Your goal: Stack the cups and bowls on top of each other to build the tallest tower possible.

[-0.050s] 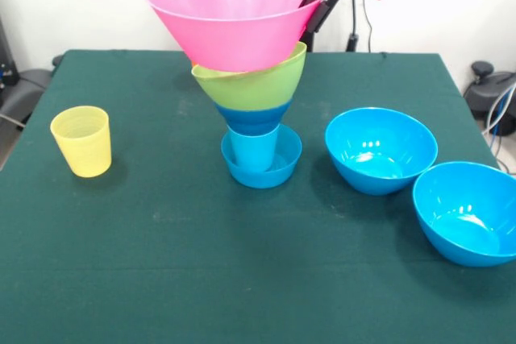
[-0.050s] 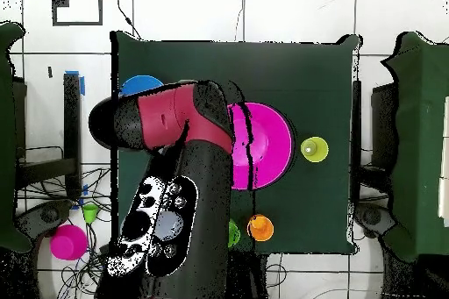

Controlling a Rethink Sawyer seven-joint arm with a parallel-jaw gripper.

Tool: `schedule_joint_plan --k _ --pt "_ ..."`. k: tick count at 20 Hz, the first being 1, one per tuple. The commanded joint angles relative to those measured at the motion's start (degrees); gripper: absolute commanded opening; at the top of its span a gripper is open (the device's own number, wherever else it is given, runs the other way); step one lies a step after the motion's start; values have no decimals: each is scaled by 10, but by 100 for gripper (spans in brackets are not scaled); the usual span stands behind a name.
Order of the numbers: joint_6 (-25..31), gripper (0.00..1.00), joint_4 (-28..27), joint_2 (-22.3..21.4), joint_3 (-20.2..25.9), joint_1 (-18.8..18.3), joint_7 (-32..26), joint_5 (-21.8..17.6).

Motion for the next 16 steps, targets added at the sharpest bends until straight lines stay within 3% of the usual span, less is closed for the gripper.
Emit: schedule_joint_plan --k 1,16 --pt "-19 0 22 15 14 9 103 17" --pt "-38 0 22 21 10 13 107 34"
